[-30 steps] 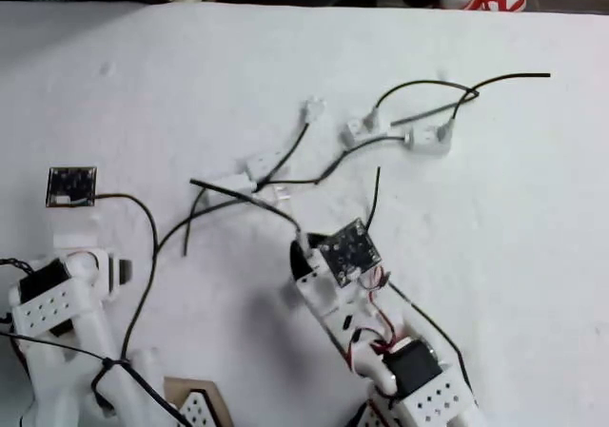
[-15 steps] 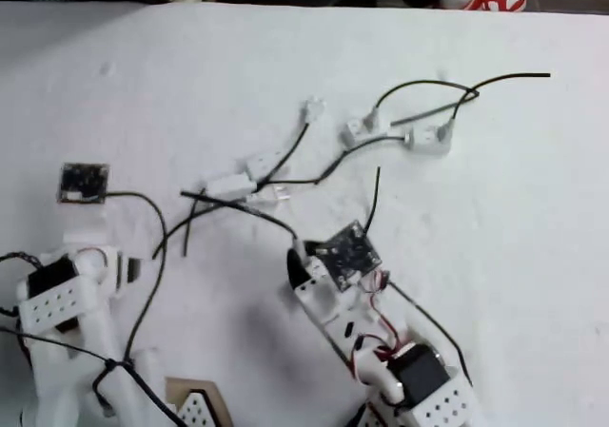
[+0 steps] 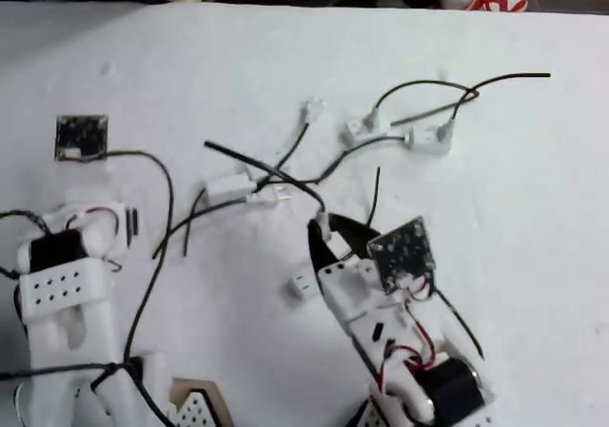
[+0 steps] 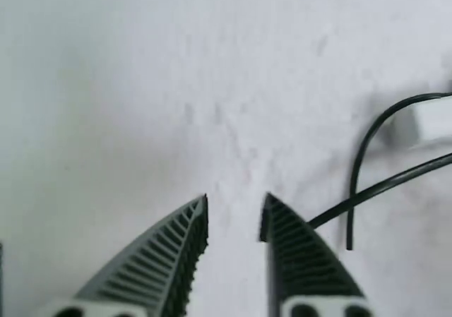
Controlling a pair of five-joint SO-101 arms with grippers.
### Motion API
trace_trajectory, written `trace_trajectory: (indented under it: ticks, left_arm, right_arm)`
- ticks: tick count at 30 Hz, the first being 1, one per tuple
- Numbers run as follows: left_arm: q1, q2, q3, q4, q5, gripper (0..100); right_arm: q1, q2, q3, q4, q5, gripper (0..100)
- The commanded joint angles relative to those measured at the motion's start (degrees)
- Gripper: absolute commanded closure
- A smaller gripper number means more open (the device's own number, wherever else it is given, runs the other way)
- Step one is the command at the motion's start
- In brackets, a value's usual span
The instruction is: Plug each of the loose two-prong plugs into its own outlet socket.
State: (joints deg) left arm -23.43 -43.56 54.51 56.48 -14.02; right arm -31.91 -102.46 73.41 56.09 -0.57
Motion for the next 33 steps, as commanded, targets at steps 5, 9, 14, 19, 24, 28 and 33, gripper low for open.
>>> trace_trajectory:
  ticks: [5, 9, 14, 19, 24, 28, 33]
  left_arm:
    - [10.2, -3.6, -17.6, 13.5, 6.1, 98]
    - [15.8, -14.6, -23.0, 18.6, 10.2, 98]
    - [27.6, -32.2, -23.0, 19.0, 14.5, 98]
    - [41.5, -41.6, -20.7, 18.5, 16.8, 98]
    - [53.3, -46.0, -16.9, 16.5, 16.2, 98]
    - [62.5, -48.0, -13.9, 17.0, 11.5, 98]
    - [67.4, -50.0, -11.5, 18.9, 8.1, 98]
  right_arm:
    - [0.9, -0.7, -10.4, 6.7, -0.6, 98.1]
    - [0.6, -0.7, -14.1, 9.4, -4.1, 98.1]
    - [0.4, -0.7, -18.5, 10.2, -6.7, 98.1]
    - [-5.6, -0.7, -18.7, 10.7, -9.3, 98.1]
    - [-14.8, -0.7, -18.7, 10.4, -9.4, 98.1]
    - [-19.7, -0.7, -18.7, 10.2, -9.3, 98.1]
    - [-25.4, -0.6, -18.5, 11.2, -8.3, 98.1]
